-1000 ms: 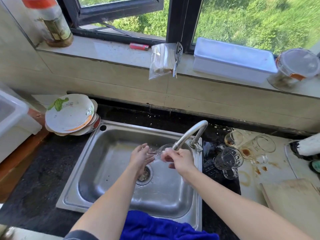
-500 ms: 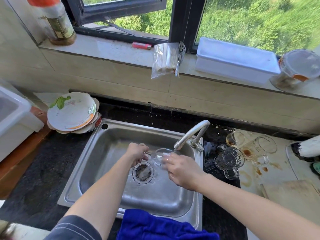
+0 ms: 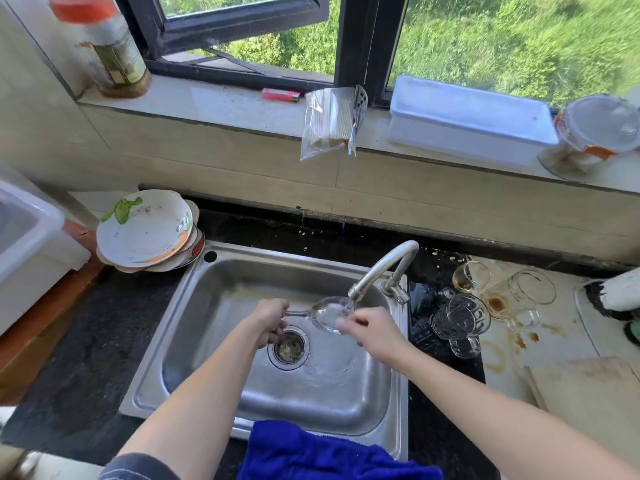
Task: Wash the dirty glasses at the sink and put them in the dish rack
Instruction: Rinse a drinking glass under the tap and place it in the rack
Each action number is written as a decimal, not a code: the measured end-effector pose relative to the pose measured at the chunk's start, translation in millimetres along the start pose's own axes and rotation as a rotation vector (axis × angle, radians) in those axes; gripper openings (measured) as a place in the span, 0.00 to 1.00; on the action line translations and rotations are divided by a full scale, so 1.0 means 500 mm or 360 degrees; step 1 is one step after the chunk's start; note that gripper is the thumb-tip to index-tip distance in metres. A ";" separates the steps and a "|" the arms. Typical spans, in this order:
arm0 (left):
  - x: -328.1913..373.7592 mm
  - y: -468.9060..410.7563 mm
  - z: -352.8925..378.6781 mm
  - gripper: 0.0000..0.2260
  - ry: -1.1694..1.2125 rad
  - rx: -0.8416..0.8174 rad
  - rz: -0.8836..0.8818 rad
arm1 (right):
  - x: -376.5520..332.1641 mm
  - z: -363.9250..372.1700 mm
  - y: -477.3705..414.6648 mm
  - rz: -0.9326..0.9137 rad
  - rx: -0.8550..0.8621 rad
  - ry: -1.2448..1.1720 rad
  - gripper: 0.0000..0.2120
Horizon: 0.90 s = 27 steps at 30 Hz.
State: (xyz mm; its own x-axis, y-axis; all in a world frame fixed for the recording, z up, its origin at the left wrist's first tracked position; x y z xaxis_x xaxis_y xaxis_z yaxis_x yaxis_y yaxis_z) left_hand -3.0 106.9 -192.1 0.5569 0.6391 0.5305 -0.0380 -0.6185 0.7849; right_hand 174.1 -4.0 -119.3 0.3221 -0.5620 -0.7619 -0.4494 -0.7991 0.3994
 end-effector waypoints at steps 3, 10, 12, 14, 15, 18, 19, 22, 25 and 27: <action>0.013 0.036 0.038 0.08 -0.0027 -0.0043 0.0103 | 0.042 -0.029 -0.034 0.0365 0.0325 -0.0410 0.11; 0.069 0.111 0.016 0.13 -0.0258 0.0350 0.0591 | -0.034 0.003 -0.037 -0.0461 0.0599 0.1039 0.26; 0.074 0.120 0.006 0.11 -0.0353 0.0373 0.0662 | -0.020 -0.017 -0.063 -0.0305 0.0585 0.0845 0.25; 0.081 0.125 -0.004 0.09 -0.0419 0.0415 0.0725 | -0.052 0.007 -0.066 -0.0404 0.0549 0.0875 0.24; 0.084 0.129 -0.011 0.09 -0.0444 0.0447 0.0755 | -0.076 0.040 -0.058 -0.0541 0.0457 0.0923 0.23; 0.090 0.144 -0.031 0.08 -0.0583 0.0534 0.0869 | -0.061 0.065 -0.067 -0.0429 0.0181 0.0609 0.24; 0.091 0.148 -0.035 0.08 -0.0614 0.0556 0.0911 | -0.044 0.043 -0.084 -0.0295 0.0236 0.0591 0.24; 0.100 0.162 -0.046 0.06 -0.0644 0.0609 0.1035 | -0.073 0.056 -0.081 -0.0429 0.0259 0.0650 0.21; 0.113 0.175 -0.041 0.05 -0.0675 0.0576 0.1201 | -0.069 0.086 -0.081 -0.0389 0.0031 0.0552 0.22; 0.119 0.183 -0.044 0.05 -0.0673 0.0575 0.1281 | -0.017 0.064 -0.124 0.0005 -0.0070 0.0381 0.22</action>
State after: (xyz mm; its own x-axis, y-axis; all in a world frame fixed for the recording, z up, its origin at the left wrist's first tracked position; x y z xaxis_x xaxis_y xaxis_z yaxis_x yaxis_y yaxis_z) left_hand 8.6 98.3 -81.8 0.7303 -0.2083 0.6506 -0.3197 -0.9459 0.0561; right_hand 172.7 57.0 -154.0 0.5114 -0.5947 -0.6203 -0.4154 -0.8030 0.4274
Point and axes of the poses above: each hand's wrist, its own y-axis away from the middle knuckle, its own z-axis out of the palm, x = y × z, the point moved 10 cm from there along -y, towards the middle knuckle, and after that the axes turned 9 degrees about x, right-handed, at the moved point
